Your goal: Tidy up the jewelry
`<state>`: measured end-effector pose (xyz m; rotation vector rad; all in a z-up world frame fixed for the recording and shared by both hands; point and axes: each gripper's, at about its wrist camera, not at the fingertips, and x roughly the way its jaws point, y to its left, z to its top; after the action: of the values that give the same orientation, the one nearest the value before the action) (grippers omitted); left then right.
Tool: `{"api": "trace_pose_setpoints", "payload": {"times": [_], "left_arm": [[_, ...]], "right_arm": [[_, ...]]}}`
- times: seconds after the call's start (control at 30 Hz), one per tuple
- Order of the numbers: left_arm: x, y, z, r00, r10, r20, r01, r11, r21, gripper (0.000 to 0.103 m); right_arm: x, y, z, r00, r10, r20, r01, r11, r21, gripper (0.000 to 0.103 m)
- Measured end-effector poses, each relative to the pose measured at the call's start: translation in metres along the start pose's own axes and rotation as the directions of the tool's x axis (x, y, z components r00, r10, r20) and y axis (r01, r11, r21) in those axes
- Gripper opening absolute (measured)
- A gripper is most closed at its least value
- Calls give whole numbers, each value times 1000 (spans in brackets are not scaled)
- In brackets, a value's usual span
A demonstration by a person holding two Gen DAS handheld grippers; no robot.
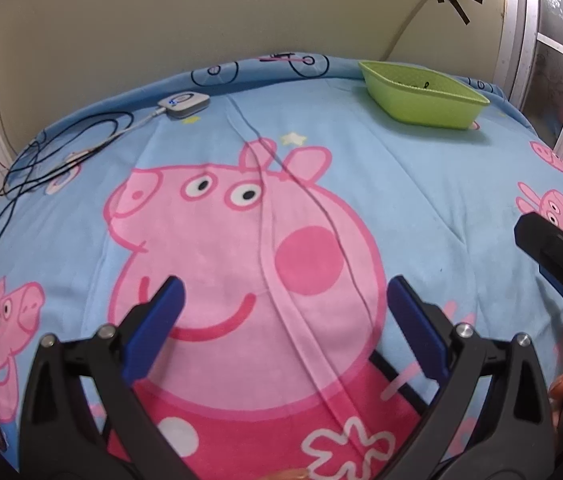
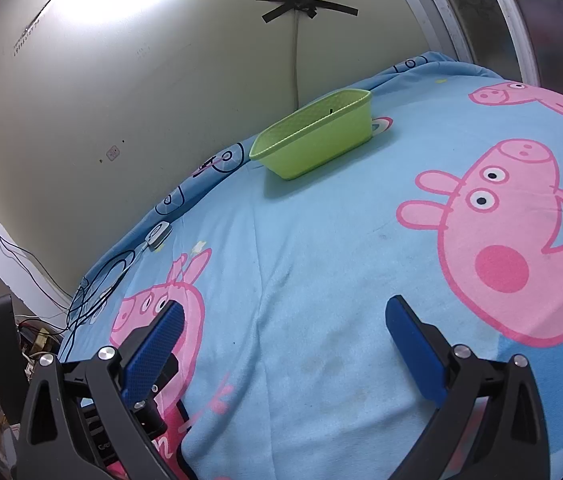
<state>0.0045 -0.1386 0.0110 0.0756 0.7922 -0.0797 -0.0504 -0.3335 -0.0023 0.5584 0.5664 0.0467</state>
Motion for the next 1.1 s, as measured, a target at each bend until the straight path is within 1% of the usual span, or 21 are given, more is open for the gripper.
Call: {"api": "trace_pose_setpoints", "payload": {"times": [0.33, 0.77, 0.87, 1.1], "left_arm": [[1, 3, 0, 1000, -7, 0, 7, 1000, -9, 97], [1, -5, -2, 1000, -14, -7, 14, 1000, 27, 97], [2, -6, -2, 1000, 8, -8, -8, 999, 32, 97], [3, -8, -2, 1000, 20, -16, -19, 999, 50, 97]], "right_arm": [[-1, 0, 1, 1000, 2, -1, -2, 1000, 1, 82], [-1, 1, 0, 1000, 2, -1, -2, 1000, 9, 82], [0, 1, 0, 1000, 4, -1, -4, 1000, 11, 82], [-1, 0, 1, 1000, 4, 1, -4, 1000, 13, 82]]}}
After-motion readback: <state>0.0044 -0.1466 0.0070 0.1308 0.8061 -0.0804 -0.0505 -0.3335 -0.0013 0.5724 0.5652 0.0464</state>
